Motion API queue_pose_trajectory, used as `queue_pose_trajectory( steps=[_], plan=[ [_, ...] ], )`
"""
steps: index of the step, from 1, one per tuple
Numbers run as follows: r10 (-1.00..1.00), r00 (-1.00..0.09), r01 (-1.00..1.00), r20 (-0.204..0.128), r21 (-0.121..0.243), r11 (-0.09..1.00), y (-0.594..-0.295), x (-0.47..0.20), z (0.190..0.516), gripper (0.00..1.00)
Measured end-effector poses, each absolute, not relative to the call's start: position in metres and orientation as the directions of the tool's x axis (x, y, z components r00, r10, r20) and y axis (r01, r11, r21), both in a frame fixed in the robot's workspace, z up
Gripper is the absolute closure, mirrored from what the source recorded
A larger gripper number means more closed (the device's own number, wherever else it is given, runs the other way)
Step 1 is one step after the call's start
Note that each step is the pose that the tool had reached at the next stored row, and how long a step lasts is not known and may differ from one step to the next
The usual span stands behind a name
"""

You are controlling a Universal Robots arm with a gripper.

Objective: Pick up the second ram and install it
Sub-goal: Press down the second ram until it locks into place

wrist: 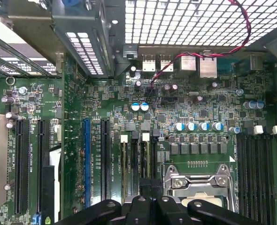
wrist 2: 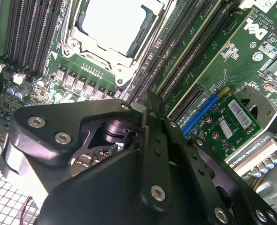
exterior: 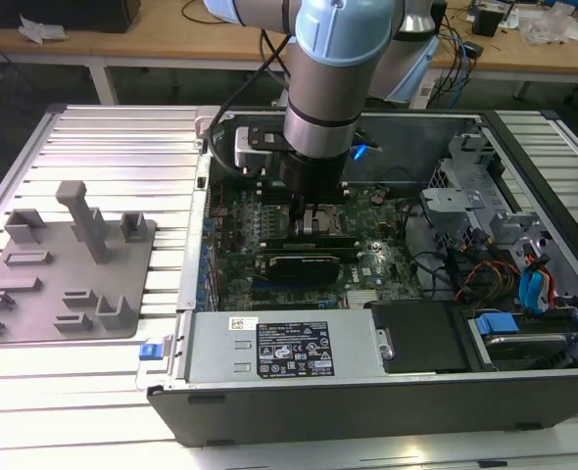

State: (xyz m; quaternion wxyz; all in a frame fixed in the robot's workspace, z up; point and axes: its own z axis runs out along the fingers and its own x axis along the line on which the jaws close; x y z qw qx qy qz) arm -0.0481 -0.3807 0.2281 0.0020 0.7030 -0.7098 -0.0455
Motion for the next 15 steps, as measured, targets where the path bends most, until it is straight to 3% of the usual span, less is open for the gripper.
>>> queue_pose_trajectory(
  steps=[15],
  plan=[
    [-0.998, -0.012, -0.998, -0.061, 0.067, 0.008, -0.381, -0.027, 0.254, 0.92]
  ],
)
